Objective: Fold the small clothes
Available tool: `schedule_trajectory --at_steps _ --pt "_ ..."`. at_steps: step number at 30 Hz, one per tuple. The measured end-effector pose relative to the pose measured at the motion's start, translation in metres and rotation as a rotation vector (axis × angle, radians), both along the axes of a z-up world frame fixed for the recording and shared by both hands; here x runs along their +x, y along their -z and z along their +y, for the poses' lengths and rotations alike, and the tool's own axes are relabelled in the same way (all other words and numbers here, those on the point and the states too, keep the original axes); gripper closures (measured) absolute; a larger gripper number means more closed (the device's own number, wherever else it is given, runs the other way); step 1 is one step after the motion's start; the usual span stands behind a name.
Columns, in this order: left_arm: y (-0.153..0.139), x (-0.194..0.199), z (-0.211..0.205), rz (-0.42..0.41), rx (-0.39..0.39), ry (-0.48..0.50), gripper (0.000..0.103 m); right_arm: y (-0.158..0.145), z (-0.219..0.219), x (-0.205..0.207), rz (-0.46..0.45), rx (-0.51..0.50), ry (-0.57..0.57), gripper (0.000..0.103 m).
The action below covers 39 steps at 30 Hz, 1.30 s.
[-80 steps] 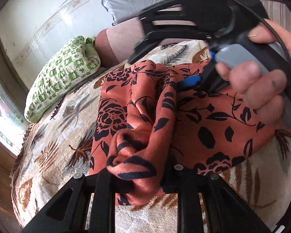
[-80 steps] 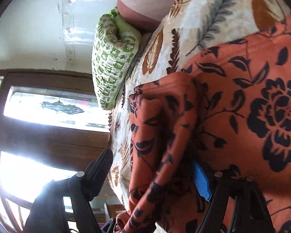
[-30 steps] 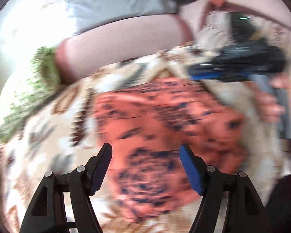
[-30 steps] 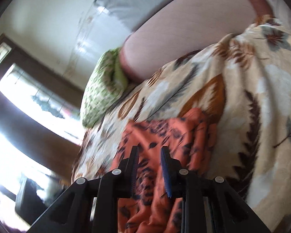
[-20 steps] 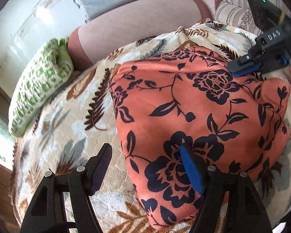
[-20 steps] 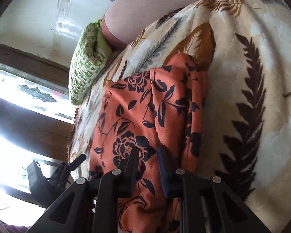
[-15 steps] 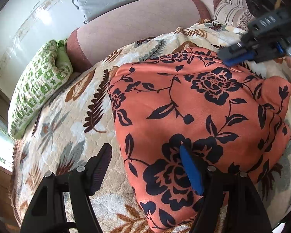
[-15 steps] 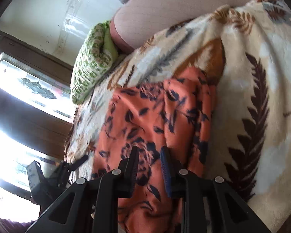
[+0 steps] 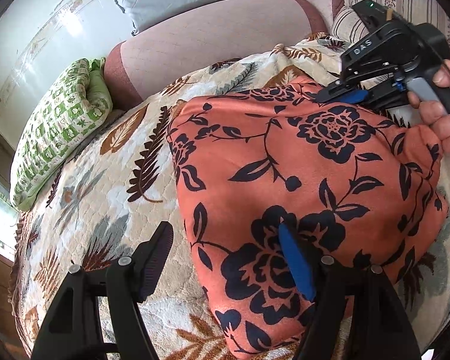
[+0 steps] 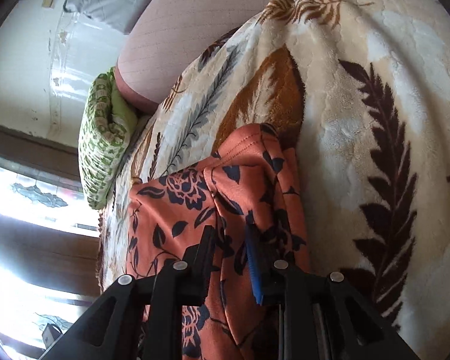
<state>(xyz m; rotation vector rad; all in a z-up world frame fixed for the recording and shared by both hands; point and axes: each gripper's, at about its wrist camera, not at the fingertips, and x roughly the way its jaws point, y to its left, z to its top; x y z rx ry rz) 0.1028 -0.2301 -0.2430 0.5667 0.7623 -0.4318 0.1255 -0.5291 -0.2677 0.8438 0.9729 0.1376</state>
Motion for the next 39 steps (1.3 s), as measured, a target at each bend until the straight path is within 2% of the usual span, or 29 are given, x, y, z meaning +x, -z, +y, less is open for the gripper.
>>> schedule_trajectory --at_steps 6,12,18,24,31,35,39 --pt "0.0 -0.001 0.002 0.011 -0.009 -0.02 0.03 -0.023 0.006 -0.029 -0.049 -0.005 -0.066 0.077" --pt "0.0 -0.005 0.003 0.013 -0.008 -0.026 0.03 -0.028 0.018 -0.081 -0.056 0.0 -0.095 0.077" --pt "0.002 -0.012 0.005 0.023 -0.029 -0.022 0.03 -0.002 0.038 -0.112 0.056 -0.106 -0.106 0.077" --pt "0.006 -0.02 0.01 0.033 -0.047 -0.019 0.03 0.003 0.053 -0.138 0.051 -0.178 -0.084 0.077" --pt "0.008 -0.023 0.012 0.025 -0.055 -0.019 0.03 -0.003 0.057 -0.14 0.051 -0.222 -0.067 0.077" --pt "0.005 -0.025 0.011 0.021 -0.051 -0.023 0.03 -0.018 0.064 -0.137 0.016 -0.27 -0.077 0.075" --pt "0.002 -0.025 0.011 0.029 -0.047 -0.031 0.03 -0.038 0.068 -0.138 -0.087 -0.255 -0.056 0.074"
